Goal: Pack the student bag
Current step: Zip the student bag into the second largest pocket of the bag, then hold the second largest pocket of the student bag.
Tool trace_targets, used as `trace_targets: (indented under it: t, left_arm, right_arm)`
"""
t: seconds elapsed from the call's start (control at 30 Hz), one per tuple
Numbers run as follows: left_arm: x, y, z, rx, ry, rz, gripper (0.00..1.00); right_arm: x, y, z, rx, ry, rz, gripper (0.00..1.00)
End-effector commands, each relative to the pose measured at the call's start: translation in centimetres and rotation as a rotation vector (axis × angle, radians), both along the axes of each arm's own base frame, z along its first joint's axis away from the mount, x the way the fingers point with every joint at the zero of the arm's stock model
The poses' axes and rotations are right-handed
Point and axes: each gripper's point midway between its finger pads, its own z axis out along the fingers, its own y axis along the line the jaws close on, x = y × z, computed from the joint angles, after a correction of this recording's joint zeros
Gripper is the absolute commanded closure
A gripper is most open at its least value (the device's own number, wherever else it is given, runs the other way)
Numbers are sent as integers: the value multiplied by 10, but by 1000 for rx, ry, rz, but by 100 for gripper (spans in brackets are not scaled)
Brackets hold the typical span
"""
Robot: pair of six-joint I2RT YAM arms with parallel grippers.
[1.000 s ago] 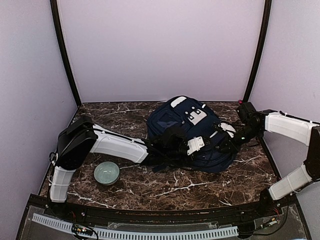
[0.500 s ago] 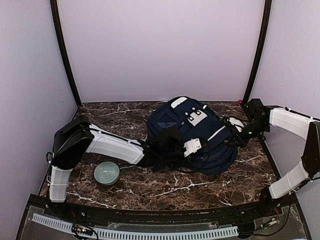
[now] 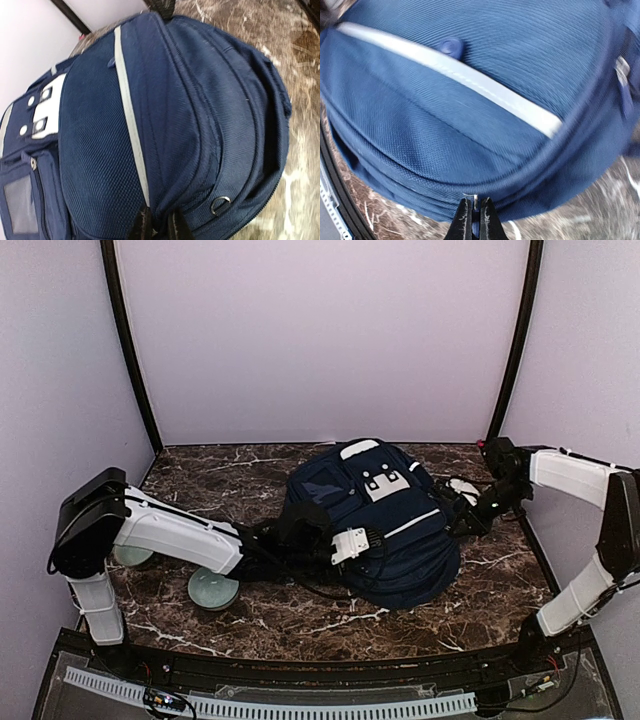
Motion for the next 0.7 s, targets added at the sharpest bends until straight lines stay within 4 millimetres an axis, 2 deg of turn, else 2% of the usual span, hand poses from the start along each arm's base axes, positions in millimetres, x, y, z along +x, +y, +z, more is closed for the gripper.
trace_targets:
  t: [0.0, 0.03, 0.1, 0.17, 0.23, 0.3, 0.4, 0.5, 0.67]
  left_arm:
    - [2, 72, -31, 199, 69, 181, 97]
    - [1, 81, -31, 225, 72, 197, 94]
    - [0, 98, -28, 294, 82, 235, 81]
    - [-6, 103, -15, 315, 95, 227, 68]
    - [-15, 98, 3, 295, 77, 187, 63]
    - [-22, 84, 21, 253, 59, 145, 62]
    - [-28, 58, 36, 182, 67, 95, 58]
    - [-26, 27, 38, 118, 79, 53, 56]
    - [-11, -13, 27, 91, 71, 43, 54]
  right_arm:
    - [-13, 49, 14, 55, -52, 127, 100]
    - [-19, 61, 16, 61, -51, 151, 100]
    - [-29, 80, 18, 73, -45, 199, 100]
    - [-35, 92, 20, 83, -39, 228, 100]
    - [-37, 97, 23, 91, -39, 238, 100]
    - [-37, 98, 23, 94, -45, 241, 100]
    - [-37, 98, 22, 97, -47, 239, 100]
    - [-39, 98, 21, 102, -43, 234, 100]
    - [-42, 96, 22, 99, -50, 230, 100]
